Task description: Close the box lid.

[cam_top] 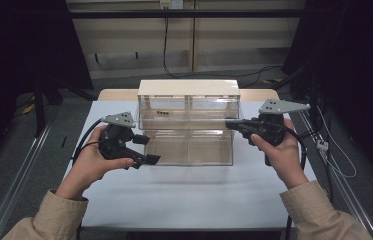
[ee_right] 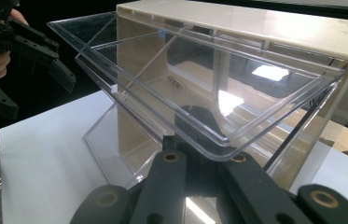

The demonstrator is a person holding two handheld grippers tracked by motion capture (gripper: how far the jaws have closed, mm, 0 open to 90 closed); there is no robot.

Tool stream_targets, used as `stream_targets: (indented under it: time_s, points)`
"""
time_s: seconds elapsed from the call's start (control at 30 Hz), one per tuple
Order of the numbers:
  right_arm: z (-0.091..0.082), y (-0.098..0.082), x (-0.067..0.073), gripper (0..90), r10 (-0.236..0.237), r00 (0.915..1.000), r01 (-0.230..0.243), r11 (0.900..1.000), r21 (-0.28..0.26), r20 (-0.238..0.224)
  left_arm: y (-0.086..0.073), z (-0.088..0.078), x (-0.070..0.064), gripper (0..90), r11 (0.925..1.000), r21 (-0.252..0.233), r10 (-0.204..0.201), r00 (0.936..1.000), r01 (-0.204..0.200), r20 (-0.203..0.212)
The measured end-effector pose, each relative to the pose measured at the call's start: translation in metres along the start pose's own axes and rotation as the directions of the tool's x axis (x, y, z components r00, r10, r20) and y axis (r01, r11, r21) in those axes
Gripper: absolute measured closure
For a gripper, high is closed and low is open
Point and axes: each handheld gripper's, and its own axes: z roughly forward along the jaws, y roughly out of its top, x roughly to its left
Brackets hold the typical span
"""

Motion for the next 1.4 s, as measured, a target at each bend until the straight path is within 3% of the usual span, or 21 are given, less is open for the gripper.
stream_targets:
  time_s: [0.4, 0.67, 0.8, 1.17, 1.4]
  points:
    - [-0.001, -0.013, 0.004, 90.0, 0.009, 0.9998, -0.009, 1.000, -0.008, -0.016, -0.015, 0.002, 0.000, 22.1, 0.9999, 0.009, -0.008, 1.0000, 0.008, -0.002]
    - [-0.001, -0.026, 0.010, 90.0, 0.008, 0.9990, -0.007, 1.000, 0.018, -0.043, -0.022, 0.009, -0.001, 21.4, 0.9999, 0.015, 0.000, 0.9999, 0.000, 0.013]
    - [-0.002, -0.033, 0.012, 89.5, 0.013, 0.9982, -0.012, 1.000, 0.007, -0.059, -0.027, 0.011, -0.001, 21.2, 0.9998, 0.021, -0.002, 0.9999, 0.001, 0.014]
    - [-0.012, -0.058, 0.019, 50.0, 0.019, 0.9979, -0.016, 0.999, 0.047, -0.061, -0.047, 0.015, 0.003, 19.0, 0.9998, 0.020, -0.003, 1.0000, 0.003, 0.002]
    - [-0.020, -0.076, 0.018, 34.9, 0.005, 0.9992, -0.001, 0.997, 0.083, -0.040, -0.059, 0.014, 0.005, 18.1, 0.9997, 0.023, 0.007, 0.9999, -0.007, -0.012]
